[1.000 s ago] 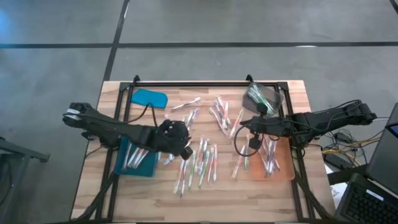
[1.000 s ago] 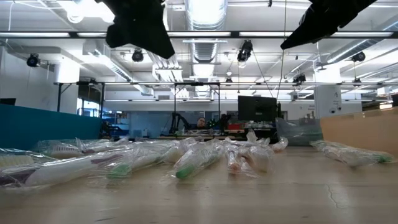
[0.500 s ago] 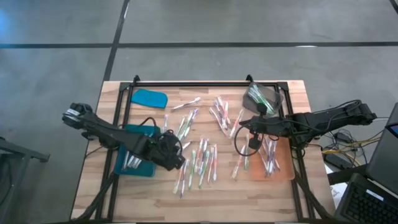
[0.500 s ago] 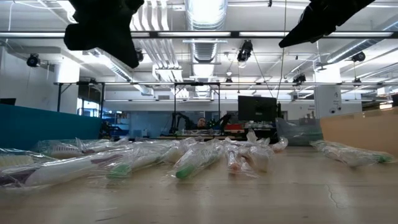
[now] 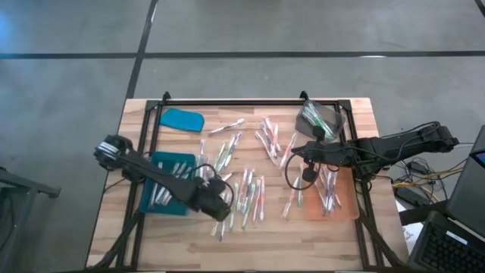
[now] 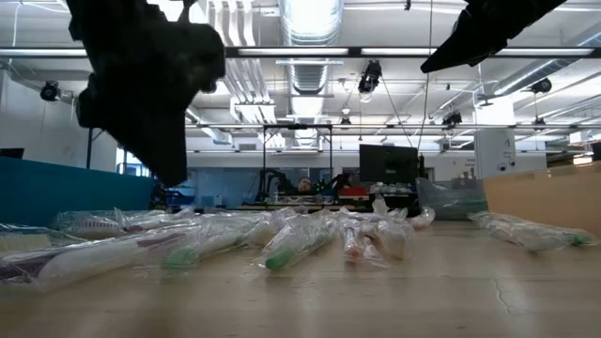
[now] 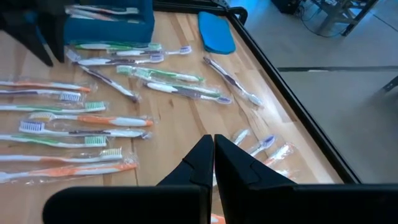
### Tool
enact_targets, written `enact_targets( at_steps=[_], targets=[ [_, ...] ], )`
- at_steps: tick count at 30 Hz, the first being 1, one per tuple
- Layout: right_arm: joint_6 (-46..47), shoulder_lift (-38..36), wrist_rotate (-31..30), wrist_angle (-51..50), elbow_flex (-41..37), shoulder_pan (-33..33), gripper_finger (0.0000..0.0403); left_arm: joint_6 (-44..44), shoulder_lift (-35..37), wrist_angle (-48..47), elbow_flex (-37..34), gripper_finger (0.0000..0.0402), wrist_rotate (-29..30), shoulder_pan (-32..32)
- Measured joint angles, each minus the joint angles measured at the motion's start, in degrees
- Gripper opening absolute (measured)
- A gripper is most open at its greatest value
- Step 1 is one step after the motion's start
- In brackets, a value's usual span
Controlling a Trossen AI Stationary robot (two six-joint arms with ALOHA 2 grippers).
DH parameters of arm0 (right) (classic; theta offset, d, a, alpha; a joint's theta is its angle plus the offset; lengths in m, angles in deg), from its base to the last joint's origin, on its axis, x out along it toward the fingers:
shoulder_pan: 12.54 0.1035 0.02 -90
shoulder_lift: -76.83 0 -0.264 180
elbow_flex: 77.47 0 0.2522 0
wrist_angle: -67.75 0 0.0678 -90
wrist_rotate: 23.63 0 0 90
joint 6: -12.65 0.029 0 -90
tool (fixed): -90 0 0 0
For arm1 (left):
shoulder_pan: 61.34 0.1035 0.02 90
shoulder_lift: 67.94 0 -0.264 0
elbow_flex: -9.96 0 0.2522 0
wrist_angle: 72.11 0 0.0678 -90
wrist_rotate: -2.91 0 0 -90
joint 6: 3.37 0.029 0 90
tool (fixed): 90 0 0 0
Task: Pick & Place Toothbrushes
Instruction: Put the orange toothbrush into the blue bin
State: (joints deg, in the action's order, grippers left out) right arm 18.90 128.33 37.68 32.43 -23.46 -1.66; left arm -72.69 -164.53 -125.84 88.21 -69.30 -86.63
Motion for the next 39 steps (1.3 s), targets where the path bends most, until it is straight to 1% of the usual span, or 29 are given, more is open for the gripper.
enact_targets(
  at_steps=[4, 9, 19, 32, 35, 39],
  targets=[
    [0.21, 0.09, 0.0, -0.01, -0.18, 0.0, 0.0008, 0.02, -2.07, 1.97, 0.21, 0.012, -0.92, 0.12],
    [0.9, 0.09, 0.0, -0.04, -0.31, 0.0, 0.0008, -0.09, -3.11, 3.14, 0.44, 0.0132, -1.71, 0.12],
    [0.9, 0.09, 0.02, -0.02, -0.31, 0.0, 0.0008, -0.95, -6.4, 3.21, 0.27, 0.0131, -2.64, 0.12],
    [0.87, 0.09, 0.02, -0.02, -0.31, 0.0, 0.0008, -1.38, -9.19, 5.86, 0.24, 0.013, -2.63, 0.49],
    [0.87, 0.09, 0.02, -0.02, -0.31, 0.0, 0.0008, -1.55, -9.19, 5.99, 0.2, 0.0122, -2.57, 0.49],
    [0.86, 0.09, 0.02, -0.02, -0.31, 0.0, 0.0008, -1.47, -8.87, 6.05, 0.4, 0.0096, -2.57, 0.56]
  ],
)
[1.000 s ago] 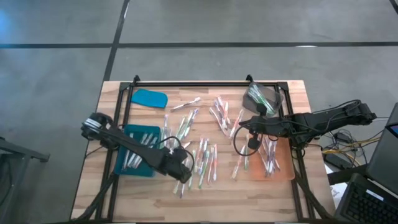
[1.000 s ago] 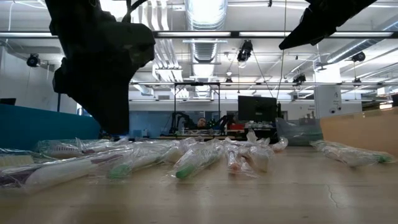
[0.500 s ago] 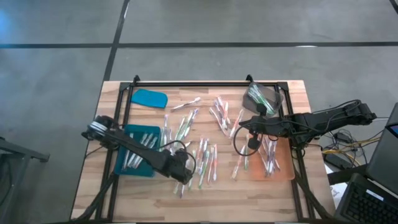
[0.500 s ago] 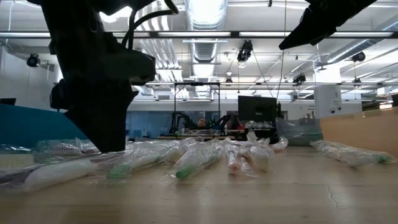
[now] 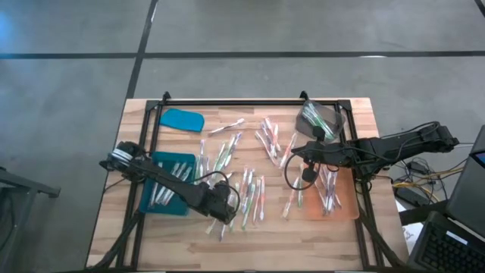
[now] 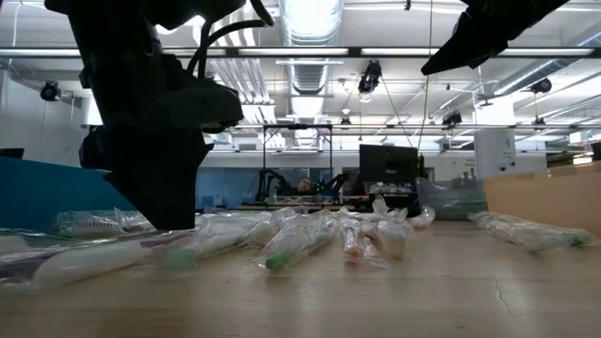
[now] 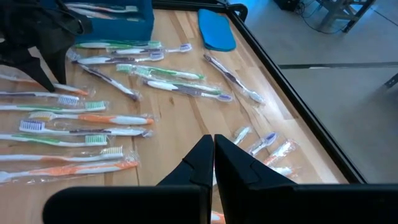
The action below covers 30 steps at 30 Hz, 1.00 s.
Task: Pick & Place Toothbrushes
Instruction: Put the orange toothbrush into the blue bin
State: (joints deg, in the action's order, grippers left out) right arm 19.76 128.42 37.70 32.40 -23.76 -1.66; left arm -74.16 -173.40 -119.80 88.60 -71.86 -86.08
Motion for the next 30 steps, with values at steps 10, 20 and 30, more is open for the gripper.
enact_targets(
  at_steps=[10, 20, 30],
  targets=[
    [-0.01, 0.0, 0.0, 0.11, -0.34, -0.01, 0.0008, 3.24, 2.66, -0.58, 1.15, 0.0019, -0.17, 0.2],
    [0.21, 0.0, 0.02, 0.11, -0.96, -0.02, 0.0008, 13.68, 14.04, -2.34, 4.23, 0.0032, 4.93, 0.5],
    [0.23, -0.02, 0.02, 0.88, -1.34, -0.02, 0.0008, 39.0, 30.57, -3.65, 5.59, 0.0025, 4.88, 0.23]
  ],
)
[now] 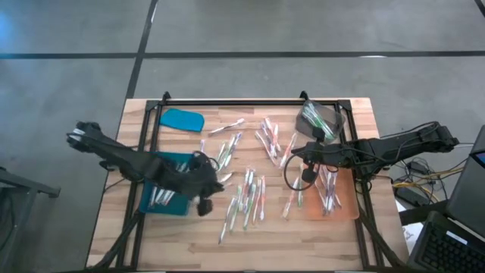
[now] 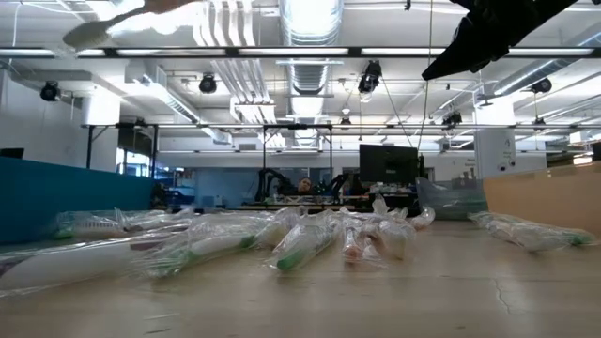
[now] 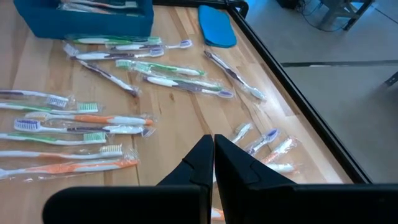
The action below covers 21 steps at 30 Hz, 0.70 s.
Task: Pick & Place Toothbrushes
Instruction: Put the orange toothbrush into the blue bin
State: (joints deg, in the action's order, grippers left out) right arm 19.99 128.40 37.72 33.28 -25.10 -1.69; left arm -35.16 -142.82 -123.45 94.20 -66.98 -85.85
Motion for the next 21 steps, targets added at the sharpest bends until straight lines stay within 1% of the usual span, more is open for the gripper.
enact_targets(
  at_steps=[2, 4, 5, 7, 9, 10, 11, 16, 21],
  targets=[
    [0.0, 0.0, 0.0, -0.01, -0.13, 0.0, 0.0008, 7.78, 2.41, -1.54, 0.0, 0.0031, -2.09, -0.18],
    [0.0, 0.0, 0.0, -0.02, -0.21, 0.0, 0.0008, 18.31, 4.32, -4.18, 0.0, 0.0033, -5.94, -0.58],
    [0.0, 0.0, 0.0, -0.01, -0.21, 0.0, 0.0008, 24.14, 4.99, -5.68, 0.0, 0.0032, -8.37, -0.86],
    [-0.02, 0.0, 0.0, 0.0, -0.27, 0.0, 0.0008, 38.6, 5.98, -9.31, -0.02, 0.0028, -12.26, -1.62],
    [-0.02, 0.0, 0.0, -0.01, -0.28, 0.0, 0.0008, 53.03, 6.45, -13.04, -0.23, 0.0023, -15.01, -2.41],
    [-0.02, 0.0, 0.0, -0.02, -0.28, 0.0, 0.0008, 58.65, 6.46, -14.47, -0.26, 0.0022, -15.66, -2.62],
    [-0.03, 0.0, 0.0, -0.01, -0.28, 0.0, 0.0008, 62.02, 6.46, -15.71, -0.26, 0.0022, -15.98, -2.7],
    [-0.55, 0.0, 0.0, -0.02, -0.41, 0.0, 0.0008, 64.13, 5.52, -19.81, -0.35, 0.0028, -15.68, -2.67],
    [-1.28, 0.0, -0.02, 0.09, -0.96, 0.0, 0.0008, 69.16, 4.2, -26.33, -0.44, 0.002, -15.79, -3.11]
  ],
)
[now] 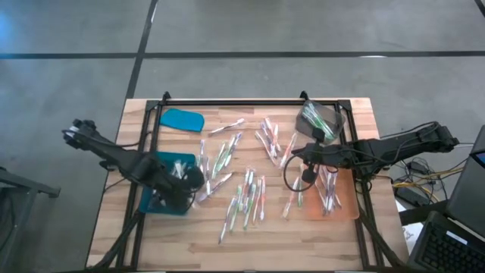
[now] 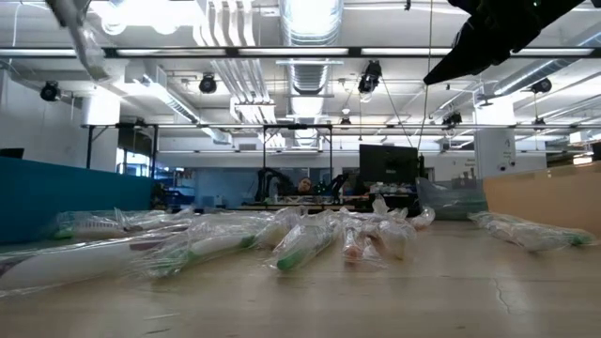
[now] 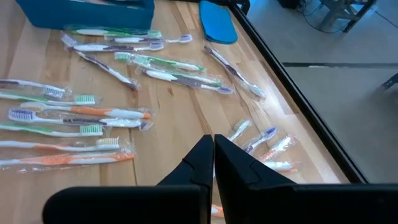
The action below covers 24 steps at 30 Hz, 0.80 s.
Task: Pick & Place Toothbrushes
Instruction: Put the orange toothbrush into the blue bin
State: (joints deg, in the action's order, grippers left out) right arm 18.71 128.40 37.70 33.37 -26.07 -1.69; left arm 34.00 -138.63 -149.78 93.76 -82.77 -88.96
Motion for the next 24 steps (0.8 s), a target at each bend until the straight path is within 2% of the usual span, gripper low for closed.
enact_targets(
  at_steps=[7, 11, 19, 24],
  targets=[
    [0.85, 0.0, -1.04, -0.12, -1.18, -0.02, 0.0008, 5.24, -2.59, -9.4, 0.0, 0.0019, 0.33, -1.26],
    [0.87, 0.0, -3.18, -0.03, -1.19, -0.02, 0.0008, 9.8, -3.03, -10.87, 0.0, 0.0019, 0.32, -1.94],
    [4.44, 0.0, -3.48, -0.03, -1.19, -0.02, 0.0008, 18.35, -2.96, -17.0, -0.14, 0.0019, -0.5, -2.08],
    [7.32, 0.0, -4.25, -0.02, -1.22, 0.02, 0.0008, 23.7, -2.46, -17.59, -3.37, 0.0019, -0.8, -2.08]
  ],
)
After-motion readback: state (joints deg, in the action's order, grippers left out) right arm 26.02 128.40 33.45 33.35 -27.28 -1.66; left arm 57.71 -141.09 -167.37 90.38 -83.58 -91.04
